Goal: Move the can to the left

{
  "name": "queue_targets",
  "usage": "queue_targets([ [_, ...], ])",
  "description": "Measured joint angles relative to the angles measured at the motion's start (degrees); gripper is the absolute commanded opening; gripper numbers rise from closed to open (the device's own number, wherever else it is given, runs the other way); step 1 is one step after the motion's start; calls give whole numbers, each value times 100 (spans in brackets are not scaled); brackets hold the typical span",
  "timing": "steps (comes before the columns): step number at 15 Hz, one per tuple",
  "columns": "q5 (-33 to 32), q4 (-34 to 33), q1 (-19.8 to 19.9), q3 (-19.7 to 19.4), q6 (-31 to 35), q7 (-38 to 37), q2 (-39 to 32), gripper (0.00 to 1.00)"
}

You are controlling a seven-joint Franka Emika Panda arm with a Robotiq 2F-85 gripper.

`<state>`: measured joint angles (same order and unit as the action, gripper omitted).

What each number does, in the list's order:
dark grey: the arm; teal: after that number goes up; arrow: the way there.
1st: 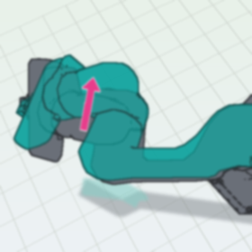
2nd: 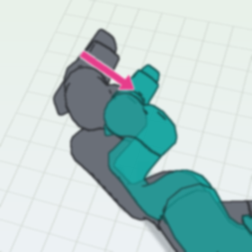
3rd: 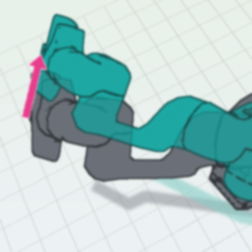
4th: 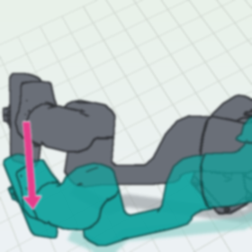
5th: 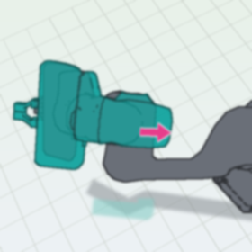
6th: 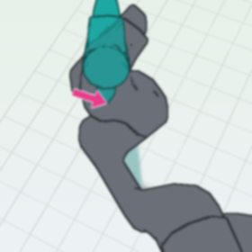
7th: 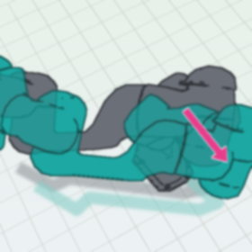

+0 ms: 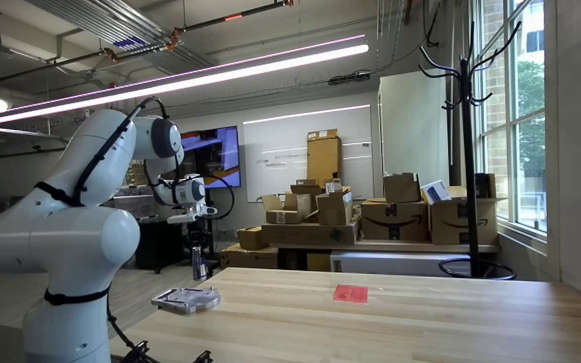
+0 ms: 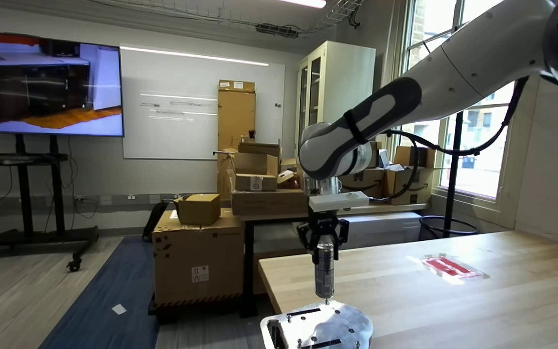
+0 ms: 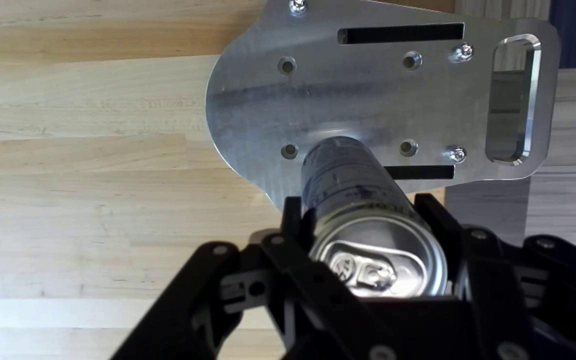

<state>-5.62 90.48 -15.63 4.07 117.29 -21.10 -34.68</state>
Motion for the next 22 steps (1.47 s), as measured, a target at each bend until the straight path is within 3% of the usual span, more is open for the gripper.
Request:
queue_targets([
  [5, 247, 178, -3, 47, 255, 80, 14, 33],
  [14, 666, 1066, 135, 49, 1028, 195, 101, 33],
  [15, 708, 1143, 160, 48, 1092, 220, 143, 83],
  [16, 747, 1211, 186, 48, 1143, 238, 178, 84],
  [19, 845, 1394, 251, 48, 1234, 261, 277, 100],
  [22, 847, 1535, 269, 48, 1265, 263, 372, 100],
])
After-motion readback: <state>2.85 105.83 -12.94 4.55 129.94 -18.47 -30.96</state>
